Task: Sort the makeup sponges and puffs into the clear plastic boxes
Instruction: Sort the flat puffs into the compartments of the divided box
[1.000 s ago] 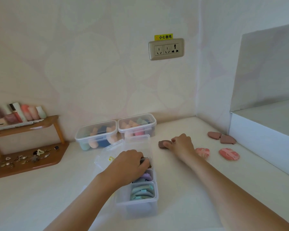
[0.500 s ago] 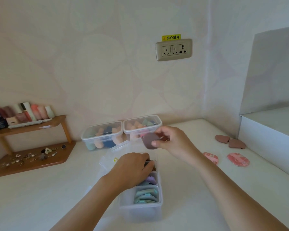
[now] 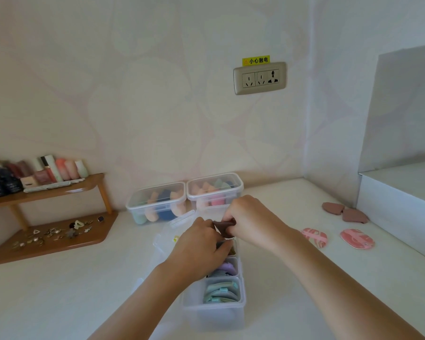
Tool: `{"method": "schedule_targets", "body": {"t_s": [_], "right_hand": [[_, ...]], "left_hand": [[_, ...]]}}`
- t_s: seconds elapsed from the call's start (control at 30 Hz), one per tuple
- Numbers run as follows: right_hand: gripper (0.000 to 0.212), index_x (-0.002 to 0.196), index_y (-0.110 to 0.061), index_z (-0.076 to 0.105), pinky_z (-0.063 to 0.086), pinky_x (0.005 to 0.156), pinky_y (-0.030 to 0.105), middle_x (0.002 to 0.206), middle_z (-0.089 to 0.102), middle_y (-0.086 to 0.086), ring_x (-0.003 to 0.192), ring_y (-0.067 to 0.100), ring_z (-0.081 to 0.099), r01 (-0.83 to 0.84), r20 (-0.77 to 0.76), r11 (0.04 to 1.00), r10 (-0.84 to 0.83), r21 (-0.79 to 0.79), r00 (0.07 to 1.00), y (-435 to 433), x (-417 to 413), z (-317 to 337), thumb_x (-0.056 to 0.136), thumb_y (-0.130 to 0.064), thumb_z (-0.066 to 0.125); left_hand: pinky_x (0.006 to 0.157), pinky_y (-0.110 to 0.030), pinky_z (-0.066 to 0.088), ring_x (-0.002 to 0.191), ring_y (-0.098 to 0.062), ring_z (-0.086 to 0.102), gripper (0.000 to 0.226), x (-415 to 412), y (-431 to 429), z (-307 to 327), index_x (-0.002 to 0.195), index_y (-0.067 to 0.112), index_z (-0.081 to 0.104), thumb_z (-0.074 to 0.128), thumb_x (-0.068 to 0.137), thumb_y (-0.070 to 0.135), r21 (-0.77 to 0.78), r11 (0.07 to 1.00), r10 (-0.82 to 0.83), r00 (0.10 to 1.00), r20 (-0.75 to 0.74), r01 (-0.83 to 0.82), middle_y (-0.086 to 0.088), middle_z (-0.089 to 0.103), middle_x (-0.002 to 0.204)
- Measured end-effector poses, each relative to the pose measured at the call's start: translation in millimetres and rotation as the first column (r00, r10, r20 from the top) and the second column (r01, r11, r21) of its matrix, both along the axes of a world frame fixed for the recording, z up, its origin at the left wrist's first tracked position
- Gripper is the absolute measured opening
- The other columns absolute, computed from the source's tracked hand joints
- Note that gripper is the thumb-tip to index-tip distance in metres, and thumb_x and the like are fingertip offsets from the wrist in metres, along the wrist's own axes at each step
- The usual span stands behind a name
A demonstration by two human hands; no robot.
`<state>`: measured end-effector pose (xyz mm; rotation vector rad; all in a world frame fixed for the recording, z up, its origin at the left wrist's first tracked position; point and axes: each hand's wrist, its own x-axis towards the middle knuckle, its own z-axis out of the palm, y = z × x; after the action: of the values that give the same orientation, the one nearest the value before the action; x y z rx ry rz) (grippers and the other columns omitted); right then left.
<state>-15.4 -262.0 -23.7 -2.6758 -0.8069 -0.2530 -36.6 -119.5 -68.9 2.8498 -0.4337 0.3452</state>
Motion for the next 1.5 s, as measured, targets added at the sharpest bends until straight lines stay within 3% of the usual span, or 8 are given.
{"method": "schedule_targets", "body": {"t_s": [0.17,0.33,0.57,0.77,0.93,1.1,1.27,1.5], "right_hand": [[0.013,0.078,-0.013,0.052,0.022,0.048,0.021,0.075,0.050,0.005,0.071,0.023,0.045,-0.009,0.069,0.985,0.021,-0.169,0.997,6,-4,-1,0.085,-0.001,0.051],[0.038,0.055,-0.013,0.031,0.017,0.045,0.023,0.057,0.031,0.001,0.051,0.015,0.029,0.053,0.001,0.978,-0.054,-0.201,0.999,14,-7,3,0.087,0.001,0.048],[0.035,0.056,-0.014,0.035,0.022,0.046,0.021,0.058,0.034,-0.003,0.060,0.020,0.040,0.143,0.009,0.978,-0.143,-0.155,0.990,19,-6,3,0.084,-0.003,0.052],[0.004,0.083,-0.012,0.059,0.035,0.058,0.026,0.065,0.043,0.000,0.074,0.022,0.047,0.122,-0.054,0.983,-0.130,-0.141,0.990,21,-1,6,0.085,-0.009,0.058],[0.020,0.100,-0.004,0.064,0.035,0.069,0.027,0.065,0.044,0.000,0.077,0.022,0.046,0.190,-0.101,0.979,-0.197,-0.078,0.975,30,1,1,0.093,-0.007,0.046],[0.035,0.120,-0.004,0.056,0.032,0.076,0.028,0.101,0.053,0.010,0.087,0.020,0.041,0.179,-0.147,0.958,-0.215,-0.225,0.965,46,6,8,0.103,-0.019,0.029],[0.027,0.068,-0.003,0.048,0.033,0.050,0.026,0.052,0.054,0.014,0.055,0.023,0.043,0.195,-0.347,0.962,-0.252,-0.189,0.903,41,4,8,0.093,-0.008,0.043],[0.025,0.103,-0.003,0.068,0.036,0.050,0.022,0.035,0.049,-0.001,0.047,0.015,0.044,-0.003,-0.400,0.898,-0.193,-0.440,0.896,36,7,20,0.089,-0.008,0.048]], "left_hand": [[0.076,-0.025,0.045,0.084,-0.007,0.048,0.039,5,3,-7,0.085,0.027,0.071,0.037,0.089,0.045,-0.020,1.000,0.005,1.000,0.013,-0.004,0.010,0.065,0.091],[0.074,-0.027,0.046,0.076,-0.010,0.051,0.038,4,4,-7,0.077,0.023,0.069,0.039,0.091,0.041,-0.028,0.999,-0.017,1.000,0.023,0.018,0.007,0.067,0.074],[0.067,-0.010,0.037,0.082,-0.013,0.056,0.031,0,2,3,0.084,0.013,0.076,0.055,0.089,0.035,-0.206,0.979,-0.029,0.996,-0.082,0.011,0.000,0.072,0.083],[0.079,-0.022,0.052,0.082,-0.005,0.065,0.020,-3,6,6,0.088,0.025,0.077,0.072,0.076,0.040,-0.334,0.942,-0.007,0.994,-0.110,-0.030,0.008,0.074,0.091],[0.081,-0.027,0.054,0.079,-0.007,0.066,0.023,-2,11,6,0.092,0.026,0.077,0.068,0.079,0.043,-0.296,0.955,-0.051,0.985,-0.165,-0.001,0.008,0.074,0.088],[0.081,-0.028,0.050,0.082,-0.010,0.064,0.023,-9,9,7,0.089,0.023,0.077,0.064,0.083,0.041,-0.240,0.971,-0.017,0.994,-0.111,-0.010,0.003,0.074,0.085],[0.083,-0.033,0.051,0.082,-0.010,0.063,0.027,-10,14,8,0.095,0.027,0.076,0.059,0.086,0.046,-0.162,0.986,-0.048,0.994,-0.097,0.032,0.005,0.074,0.089],[0.085,-0.028,0.049,0.085,-0.010,0.062,0.024,-17,24,11,0.103,0.029,0.074,0.055,0.091,0.039,-0.213,0.970,-0.155,0.973,-0.170,0.117,0.009,0.073,0.097]]}}
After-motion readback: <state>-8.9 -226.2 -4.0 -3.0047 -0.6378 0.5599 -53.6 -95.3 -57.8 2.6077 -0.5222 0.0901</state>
